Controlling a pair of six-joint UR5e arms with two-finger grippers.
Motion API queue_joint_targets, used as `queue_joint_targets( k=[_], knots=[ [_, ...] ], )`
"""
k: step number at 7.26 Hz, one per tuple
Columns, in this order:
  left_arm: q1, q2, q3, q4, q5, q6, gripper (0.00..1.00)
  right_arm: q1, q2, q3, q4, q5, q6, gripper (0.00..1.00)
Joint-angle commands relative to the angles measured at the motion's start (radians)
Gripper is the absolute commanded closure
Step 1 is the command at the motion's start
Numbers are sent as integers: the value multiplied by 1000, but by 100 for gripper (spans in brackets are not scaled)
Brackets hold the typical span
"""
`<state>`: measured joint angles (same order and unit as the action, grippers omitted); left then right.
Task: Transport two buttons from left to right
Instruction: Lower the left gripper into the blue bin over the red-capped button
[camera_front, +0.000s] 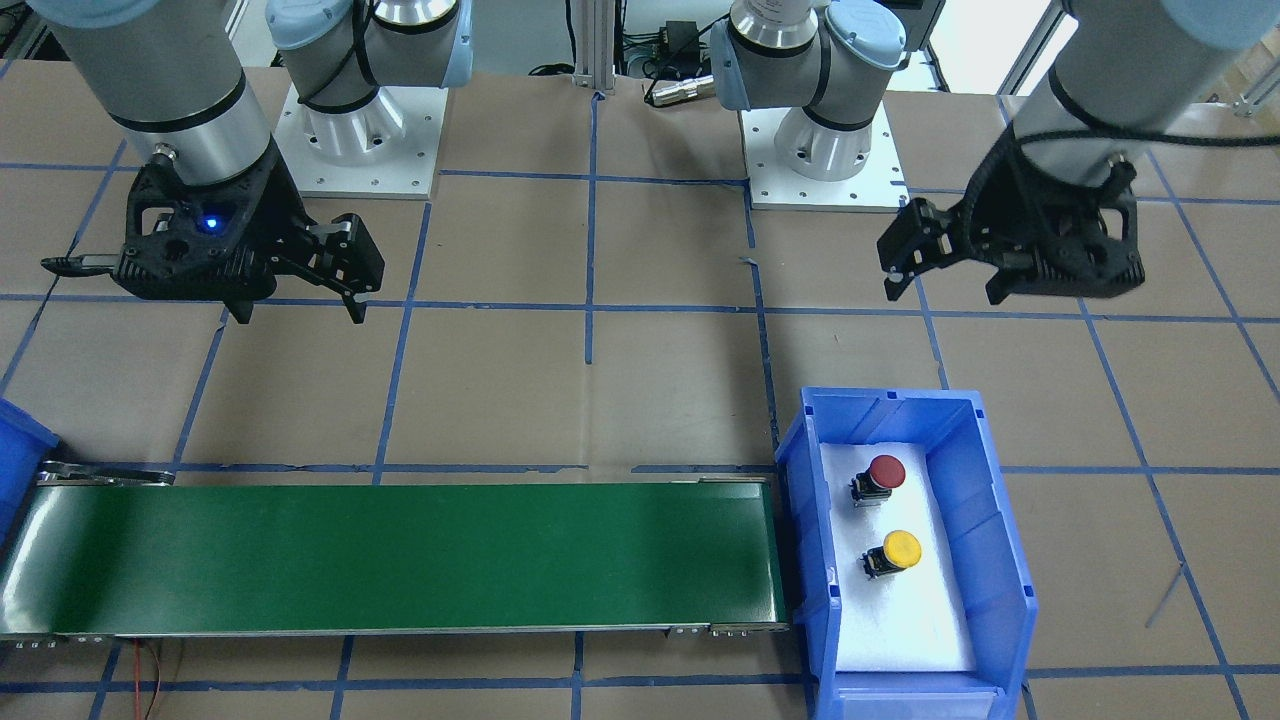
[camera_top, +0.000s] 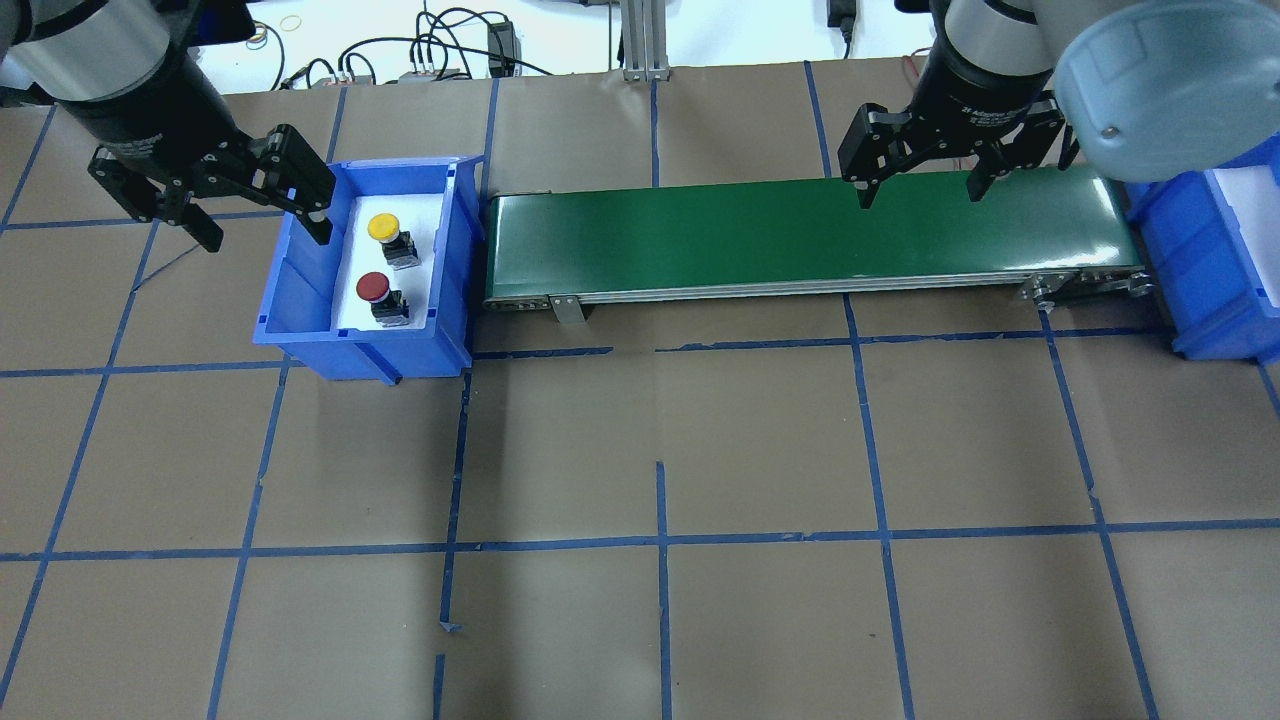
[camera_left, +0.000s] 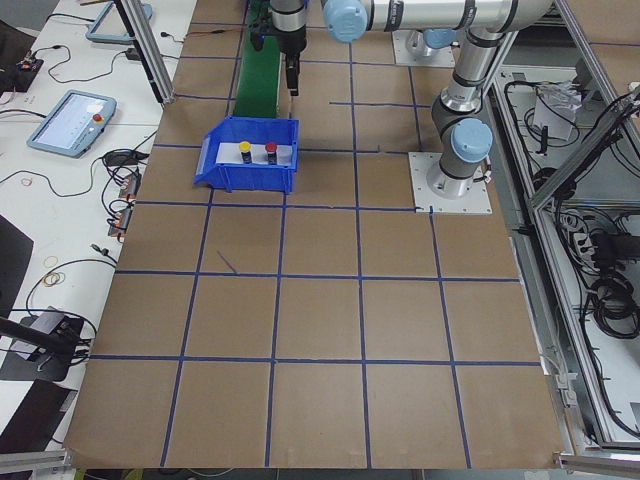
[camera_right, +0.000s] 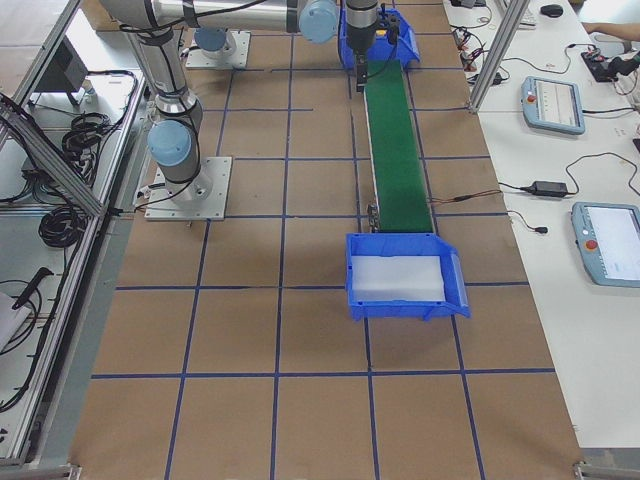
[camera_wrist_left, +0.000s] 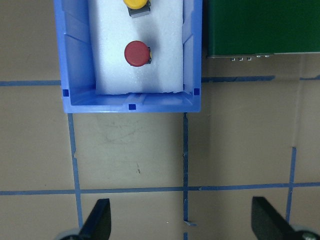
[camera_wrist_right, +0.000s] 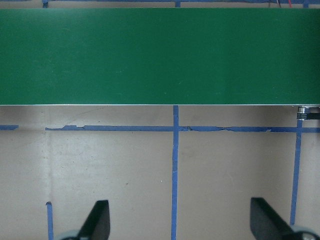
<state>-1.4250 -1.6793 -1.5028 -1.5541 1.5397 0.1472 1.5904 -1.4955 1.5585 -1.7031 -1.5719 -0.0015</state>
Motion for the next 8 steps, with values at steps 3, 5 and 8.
queue_joint_targets(
  k=[3, 5, 8],
  knots=[
    [8, -265, -23, 279, 0, 19, 0, 0, 0, 0, 0, 0, 0, 0],
    [8, -281, -60, 281, 11, 19, 0, 0, 0, 0, 0, 0, 0, 0],
    [8, -281, -137, 322, 10, 6, 0, 0, 0, 0, -1, 0, 0, 0]
  ],
)
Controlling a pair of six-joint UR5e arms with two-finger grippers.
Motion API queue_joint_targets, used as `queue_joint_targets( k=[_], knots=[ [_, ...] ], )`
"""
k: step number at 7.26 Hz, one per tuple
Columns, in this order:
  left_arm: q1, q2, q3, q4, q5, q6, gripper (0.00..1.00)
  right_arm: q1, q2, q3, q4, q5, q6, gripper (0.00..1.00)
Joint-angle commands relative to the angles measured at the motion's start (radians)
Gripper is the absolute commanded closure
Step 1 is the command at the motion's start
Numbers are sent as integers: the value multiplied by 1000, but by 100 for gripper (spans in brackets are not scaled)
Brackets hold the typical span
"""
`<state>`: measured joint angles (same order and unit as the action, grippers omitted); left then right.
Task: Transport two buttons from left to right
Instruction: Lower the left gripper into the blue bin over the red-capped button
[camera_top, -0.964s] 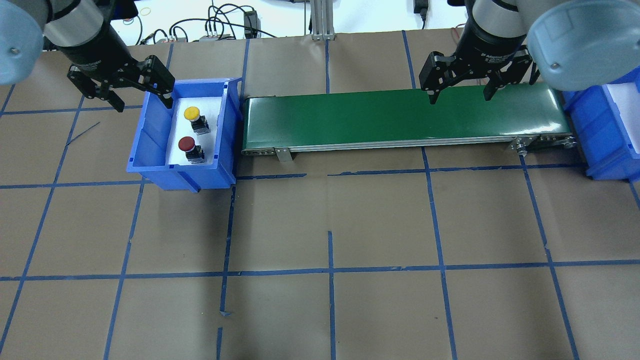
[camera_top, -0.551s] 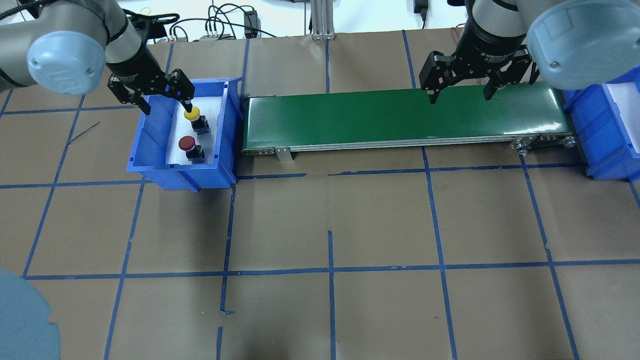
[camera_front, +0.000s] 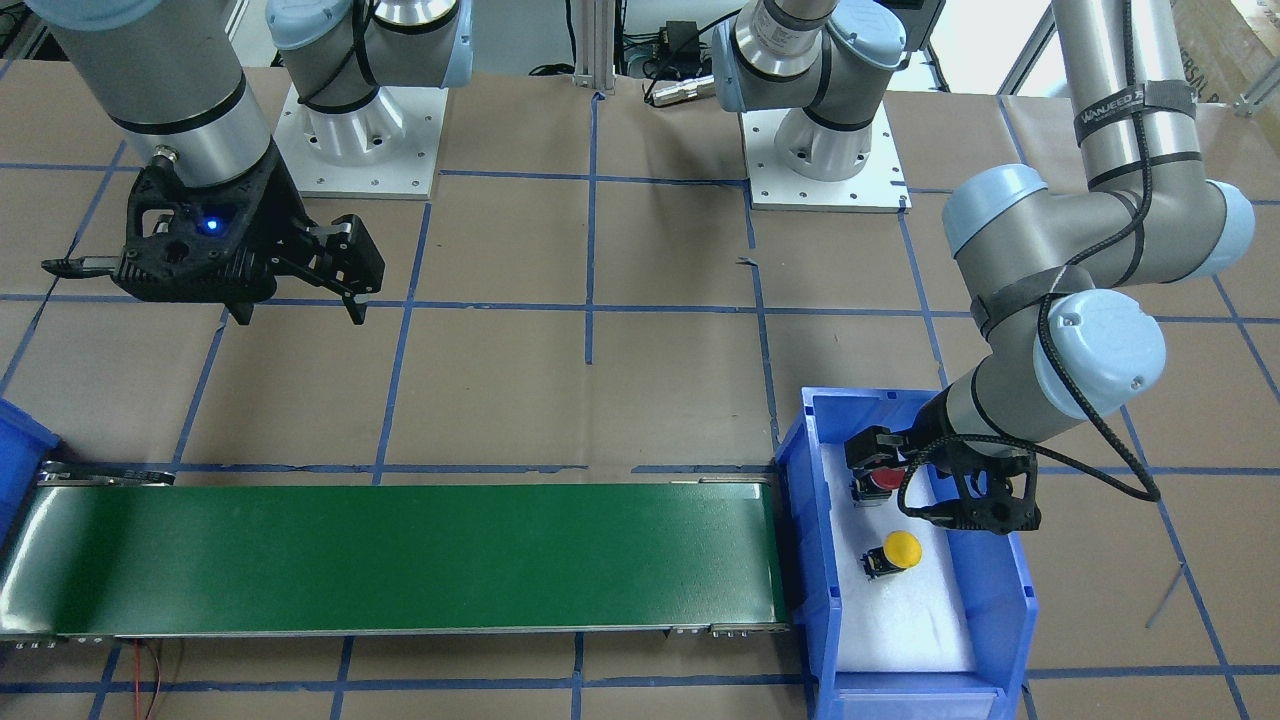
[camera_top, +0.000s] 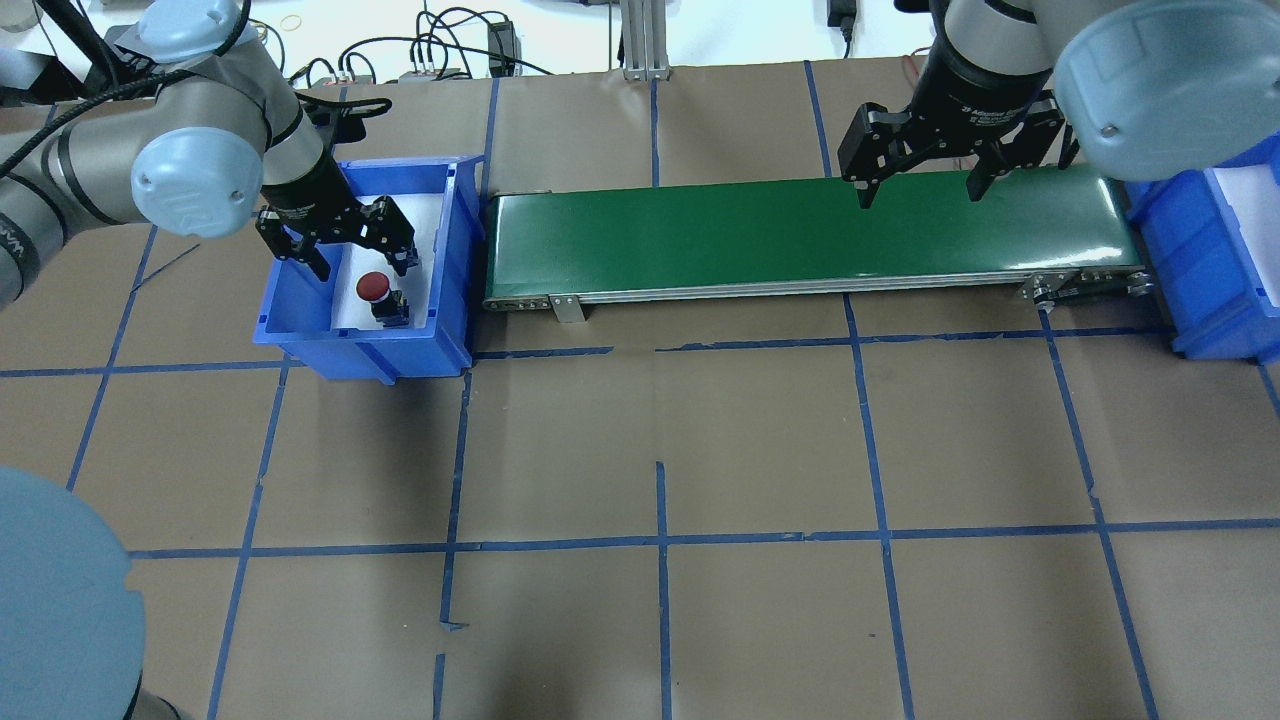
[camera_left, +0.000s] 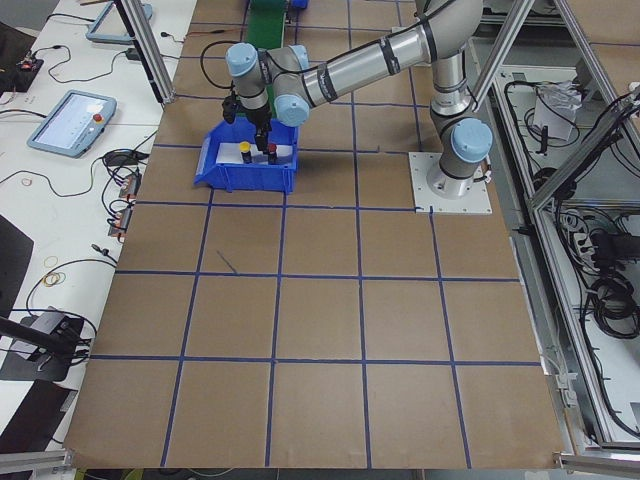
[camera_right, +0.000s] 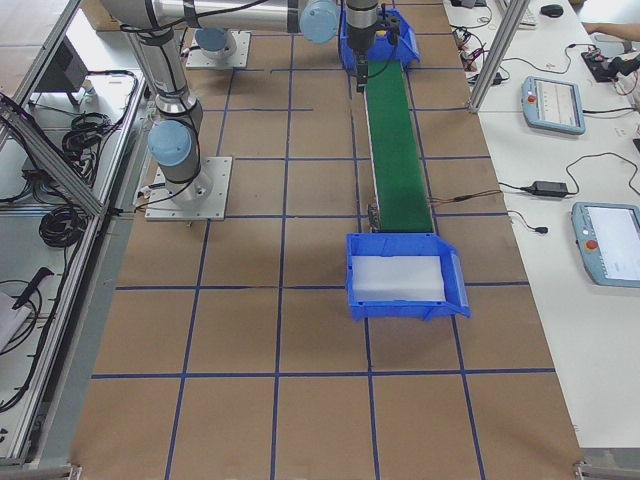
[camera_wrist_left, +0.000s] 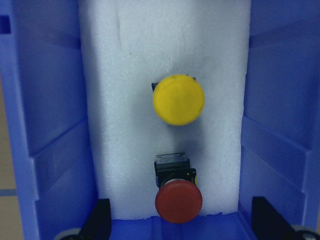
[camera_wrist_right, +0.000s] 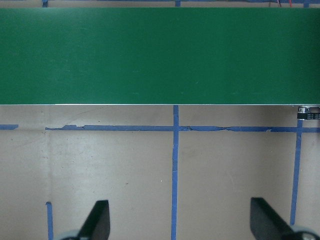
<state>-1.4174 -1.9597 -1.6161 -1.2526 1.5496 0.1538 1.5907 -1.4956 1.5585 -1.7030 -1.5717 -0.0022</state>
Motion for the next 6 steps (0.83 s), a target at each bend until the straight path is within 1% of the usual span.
queue_joint_targets(
  k=[1, 4, 5, 6],
  knots=[
    [0, -1, -39, 22, 1, -2, 0, 0, 0, 0, -1, 1, 1, 0],
    [0, -2, -57, 58, -3, -3, 1, -2, 0, 0, 0, -1, 1, 0],
    [0, -2, -57, 62, -3, 0, 7, -2, 0, 0, 0, -1, 1, 0],
    [0, -2, -57, 64, -6, 0, 17, -2, 0, 0, 0, -1, 1, 0]
  ],
)
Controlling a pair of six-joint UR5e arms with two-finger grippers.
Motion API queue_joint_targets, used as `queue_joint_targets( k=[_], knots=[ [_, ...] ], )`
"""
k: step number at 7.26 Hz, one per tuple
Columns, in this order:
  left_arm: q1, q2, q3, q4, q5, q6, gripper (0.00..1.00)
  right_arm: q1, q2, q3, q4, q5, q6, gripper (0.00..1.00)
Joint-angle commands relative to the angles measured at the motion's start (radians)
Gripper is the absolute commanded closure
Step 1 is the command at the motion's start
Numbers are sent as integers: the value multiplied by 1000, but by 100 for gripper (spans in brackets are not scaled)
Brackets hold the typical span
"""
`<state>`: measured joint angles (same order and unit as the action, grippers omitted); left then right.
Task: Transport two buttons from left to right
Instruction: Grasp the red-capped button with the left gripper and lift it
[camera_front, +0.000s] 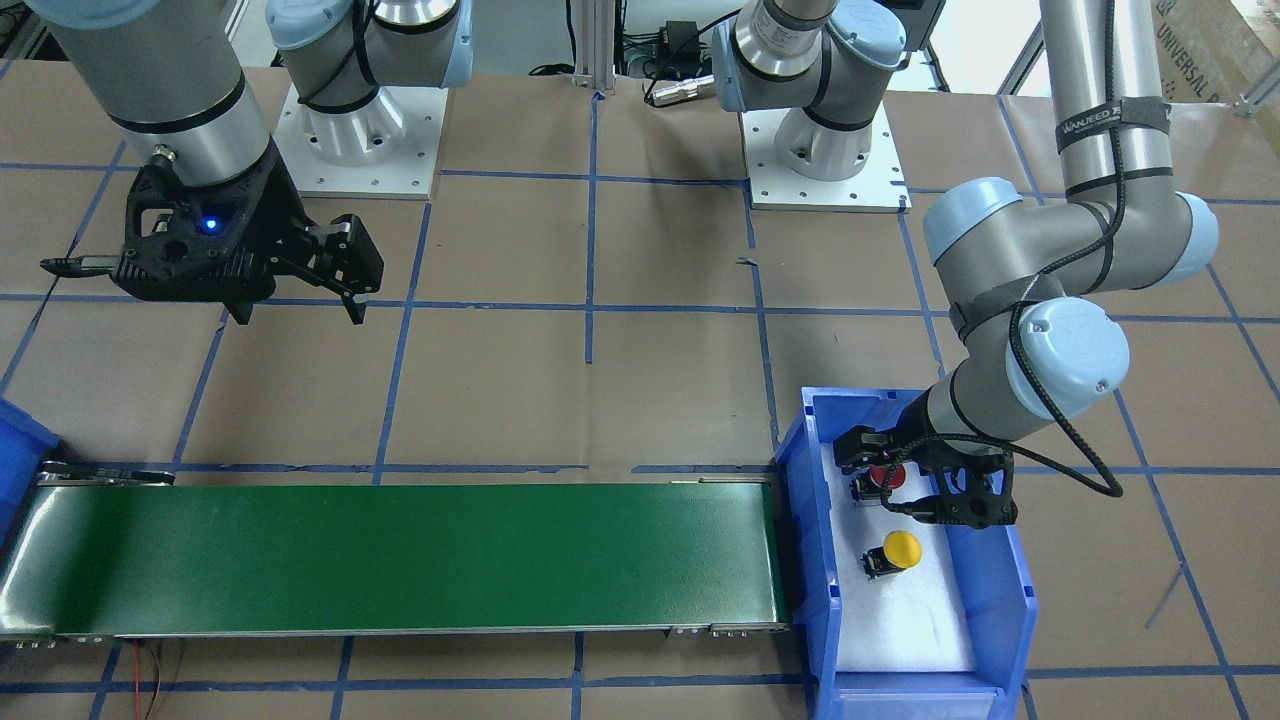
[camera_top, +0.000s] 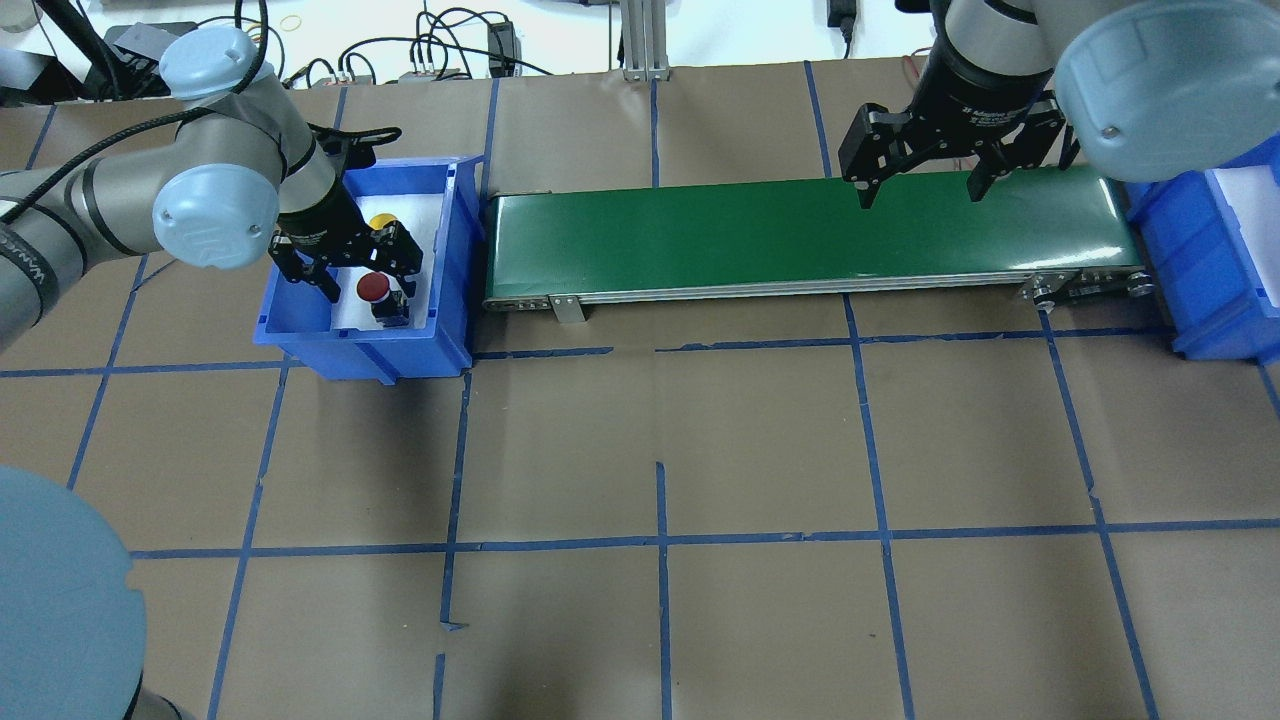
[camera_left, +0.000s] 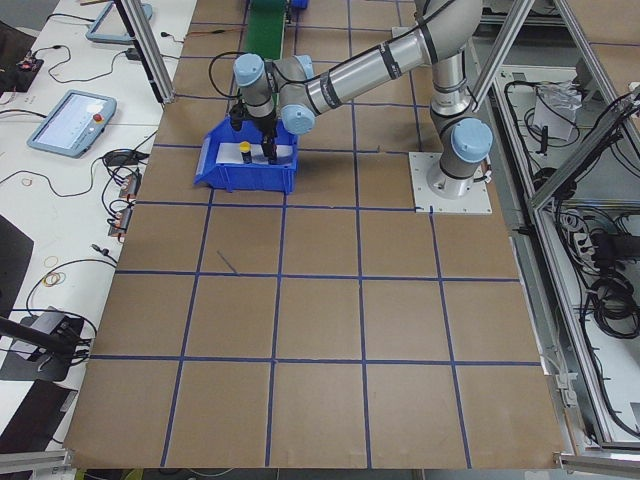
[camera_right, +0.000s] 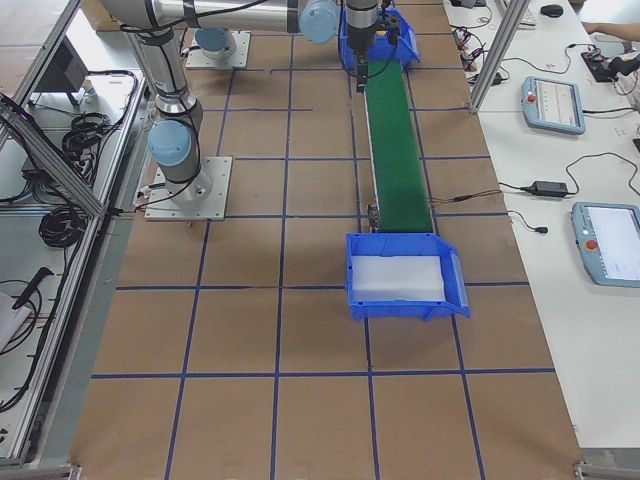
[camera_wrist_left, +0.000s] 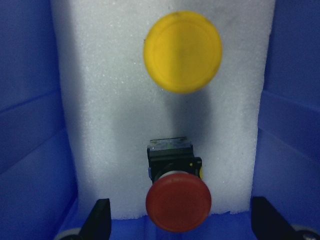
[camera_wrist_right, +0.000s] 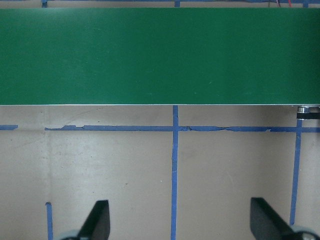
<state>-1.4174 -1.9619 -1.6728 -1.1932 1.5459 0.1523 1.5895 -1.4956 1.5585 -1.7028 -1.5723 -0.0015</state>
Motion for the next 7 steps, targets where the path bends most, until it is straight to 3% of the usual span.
queue_joint_targets(
  k=[1, 2, 4, 6, 7],
  knots=[
    [0, 0, -1, 4, -6, 4, 47, 1, 1, 0, 0, 0, 0, 0],
    [0, 0, -1, 4, -6, 6, 74, 0, 2, 0, 0, 0, 0, 0],
    [0, 1, 2, 7, -6, 9, 99, 1, 0, -2, 0, 1, 0, 0],
    [0, 61, 43, -11, 17, 9, 100, 1, 1, 0, 0, 1, 0, 0],
    [-3, 125, 69, -102, 29, 1, 99, 0, 0, -2, 2, 0, 0, 0]
  ],
)
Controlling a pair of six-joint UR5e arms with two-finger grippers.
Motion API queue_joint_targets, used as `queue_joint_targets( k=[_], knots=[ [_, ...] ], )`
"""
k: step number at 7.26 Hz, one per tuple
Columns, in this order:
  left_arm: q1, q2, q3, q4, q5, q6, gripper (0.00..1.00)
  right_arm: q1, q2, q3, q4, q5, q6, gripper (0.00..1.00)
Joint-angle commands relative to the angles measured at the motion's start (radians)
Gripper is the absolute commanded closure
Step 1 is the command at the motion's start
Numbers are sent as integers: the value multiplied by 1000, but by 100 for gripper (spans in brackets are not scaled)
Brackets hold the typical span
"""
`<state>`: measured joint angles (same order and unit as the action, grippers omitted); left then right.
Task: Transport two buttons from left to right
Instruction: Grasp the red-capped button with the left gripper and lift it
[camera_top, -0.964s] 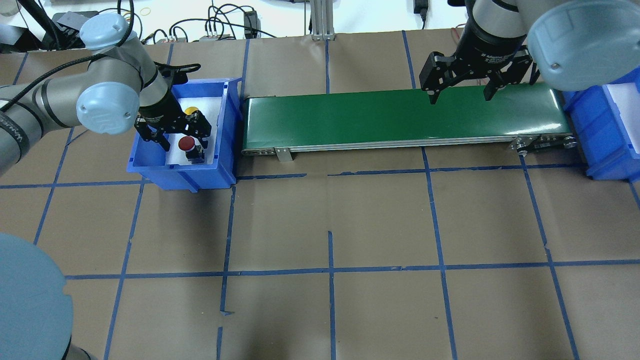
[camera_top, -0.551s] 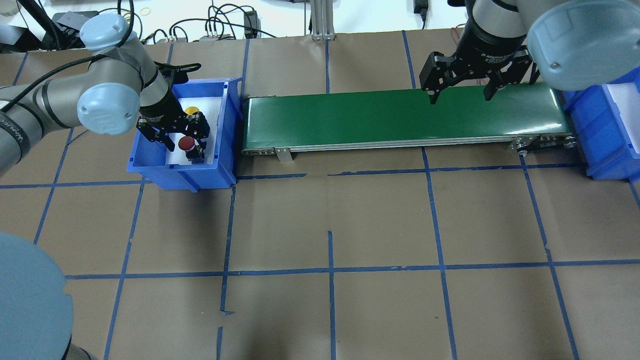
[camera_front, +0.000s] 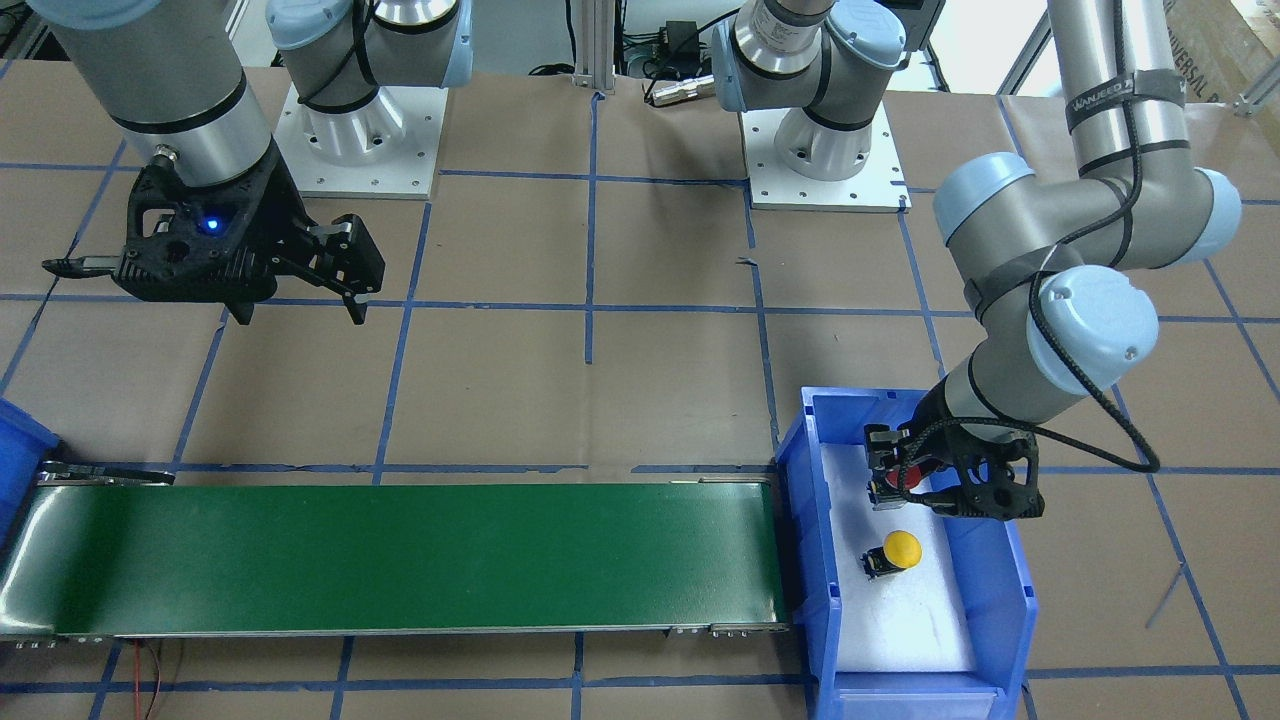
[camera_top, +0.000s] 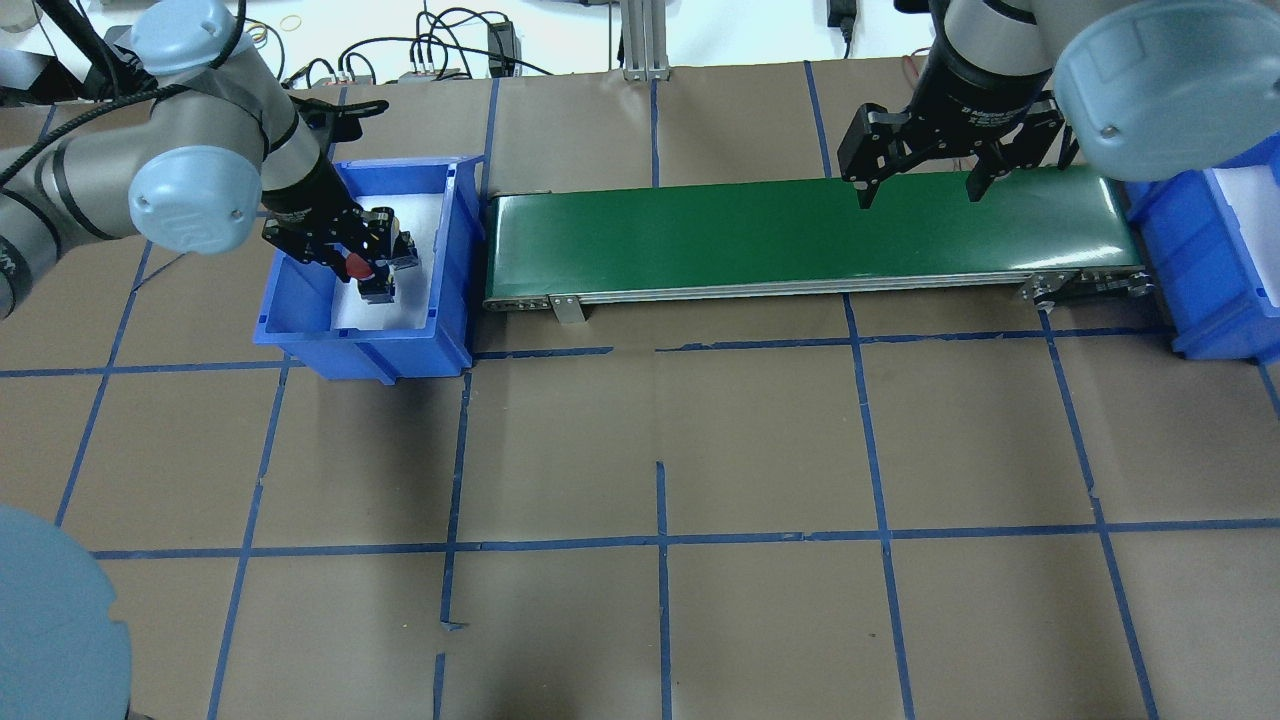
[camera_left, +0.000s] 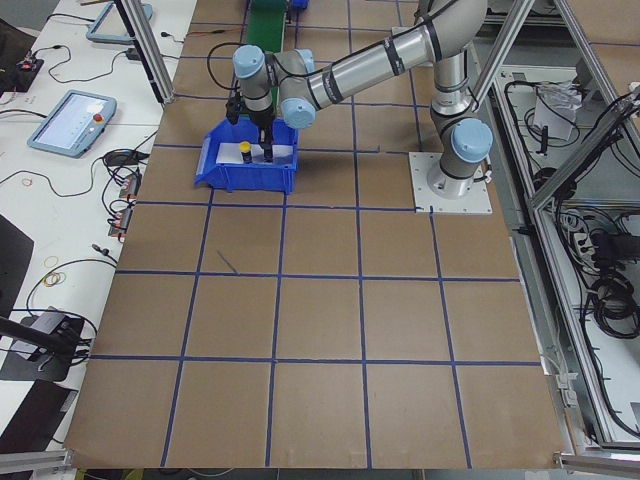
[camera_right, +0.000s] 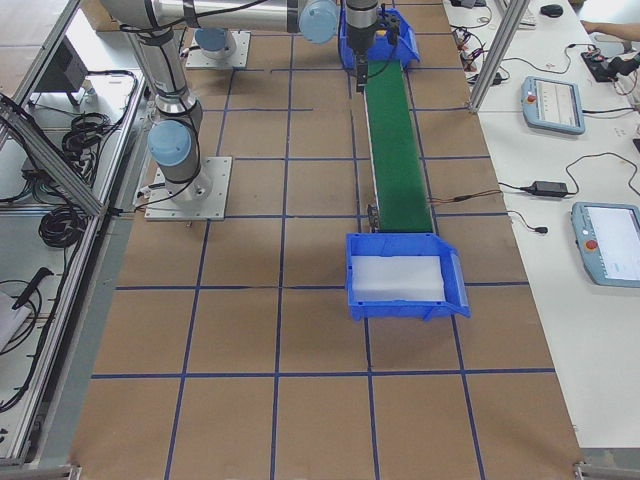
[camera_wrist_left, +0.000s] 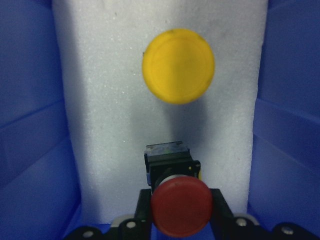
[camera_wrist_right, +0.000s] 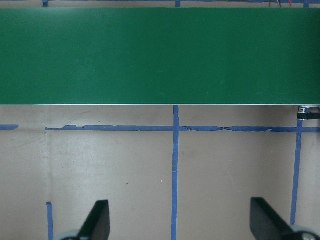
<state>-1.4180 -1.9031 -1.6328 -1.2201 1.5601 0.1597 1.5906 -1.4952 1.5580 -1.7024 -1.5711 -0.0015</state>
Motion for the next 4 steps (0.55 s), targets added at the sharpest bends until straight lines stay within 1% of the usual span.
queue_joint_targets(
  k=[1, 2, 3, 4],
  knots=[
    [-7, 143, 72, -198, 17, -11, 99, -1, 1, -1, 0, 0, 0, 0],
    [-19, 203, 123, -322, 17, -43, 99, 0, 0, -1, 0, 0, 0, 0],
    [-57, 220, 177, -390, 15, -96, 99, -1, 1, -1, 0, 0, 0, 0],
    [-103, 208, 197, -381, 8, -153, 99, 0, 1, -1, 0, 0, 0, 0]
  ],
)
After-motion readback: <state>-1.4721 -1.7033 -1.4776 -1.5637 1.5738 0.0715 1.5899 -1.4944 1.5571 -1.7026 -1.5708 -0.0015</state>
